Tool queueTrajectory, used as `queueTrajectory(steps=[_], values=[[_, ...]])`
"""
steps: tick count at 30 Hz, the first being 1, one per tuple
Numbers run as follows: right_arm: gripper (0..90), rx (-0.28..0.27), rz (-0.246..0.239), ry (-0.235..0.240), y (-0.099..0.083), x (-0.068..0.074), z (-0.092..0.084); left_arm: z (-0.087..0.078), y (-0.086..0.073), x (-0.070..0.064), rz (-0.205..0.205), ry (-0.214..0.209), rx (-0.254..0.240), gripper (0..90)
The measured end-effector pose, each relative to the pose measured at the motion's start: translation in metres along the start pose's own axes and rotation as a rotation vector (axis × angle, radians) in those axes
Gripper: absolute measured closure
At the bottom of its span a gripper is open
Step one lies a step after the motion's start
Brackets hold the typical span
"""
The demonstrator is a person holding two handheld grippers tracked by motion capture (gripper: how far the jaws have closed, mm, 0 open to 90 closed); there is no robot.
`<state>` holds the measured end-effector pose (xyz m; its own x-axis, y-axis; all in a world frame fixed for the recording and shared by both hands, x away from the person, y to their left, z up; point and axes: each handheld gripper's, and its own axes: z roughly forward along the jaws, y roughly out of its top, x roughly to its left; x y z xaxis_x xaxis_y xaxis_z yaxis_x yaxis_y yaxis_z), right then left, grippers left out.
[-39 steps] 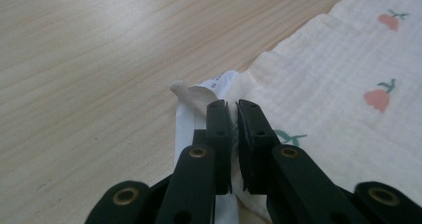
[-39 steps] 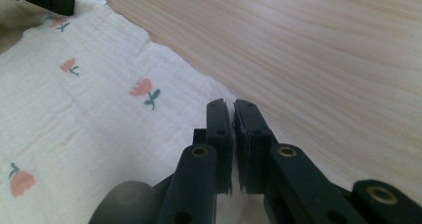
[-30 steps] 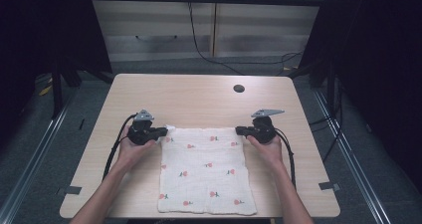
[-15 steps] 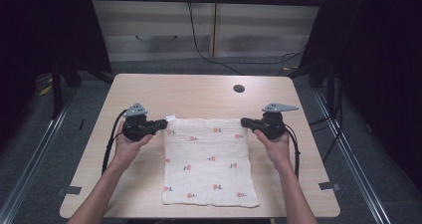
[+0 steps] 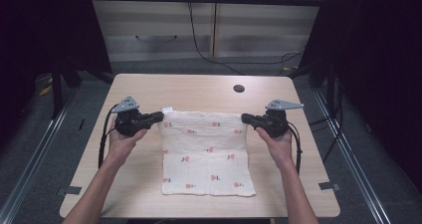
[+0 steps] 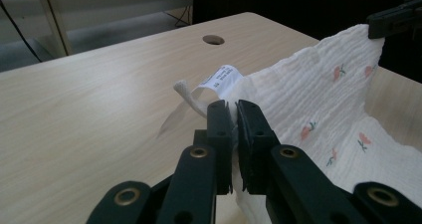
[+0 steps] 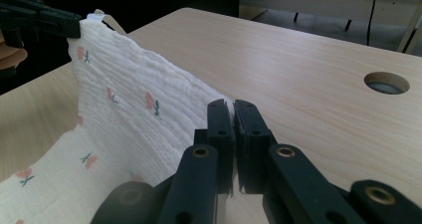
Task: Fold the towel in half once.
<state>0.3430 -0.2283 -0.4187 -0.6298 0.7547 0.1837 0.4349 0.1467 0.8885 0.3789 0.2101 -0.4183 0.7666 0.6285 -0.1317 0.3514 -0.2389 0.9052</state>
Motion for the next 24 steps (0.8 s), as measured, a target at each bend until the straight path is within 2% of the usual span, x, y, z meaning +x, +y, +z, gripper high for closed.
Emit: queueTrajectory(steps=[6,11,14,19,21,24], values=[[86.5,-0.028,-0.020,0.001,0.006,0.003,-0.007,-0.009,0.010,-0.004,0.011,-0.009,-0.037,85.0],[86.6,-0.067,-0.049,0.022,0.016,0.009,-0.019,-0.017,0.016,-0.009,0.026,-0.018,-0.068,85.1],[86.7,-0.054,-0.056,0.023,0.015,0.010,-0.020,-0.012,0.013,-0.012,0.034,-0.011,-0.040,85.0],[86.7,0.000,-0.035,0.023,0.007,0.006,-0.012,0.005,0.001,-0.009,0.007,-0.019,0.017,85.0],[86.7,0.005,-0.025,0.021,0.005,0.005,-0.012,0.008,-0.001,-0.010,0.025,-0.013,0.036,85.0],[86.7,0.022,-0.032,0.019,0.003,0.005,-0.014,0.006,-0.002,-0.011,0.017,-0.010,0.040,85.0]])
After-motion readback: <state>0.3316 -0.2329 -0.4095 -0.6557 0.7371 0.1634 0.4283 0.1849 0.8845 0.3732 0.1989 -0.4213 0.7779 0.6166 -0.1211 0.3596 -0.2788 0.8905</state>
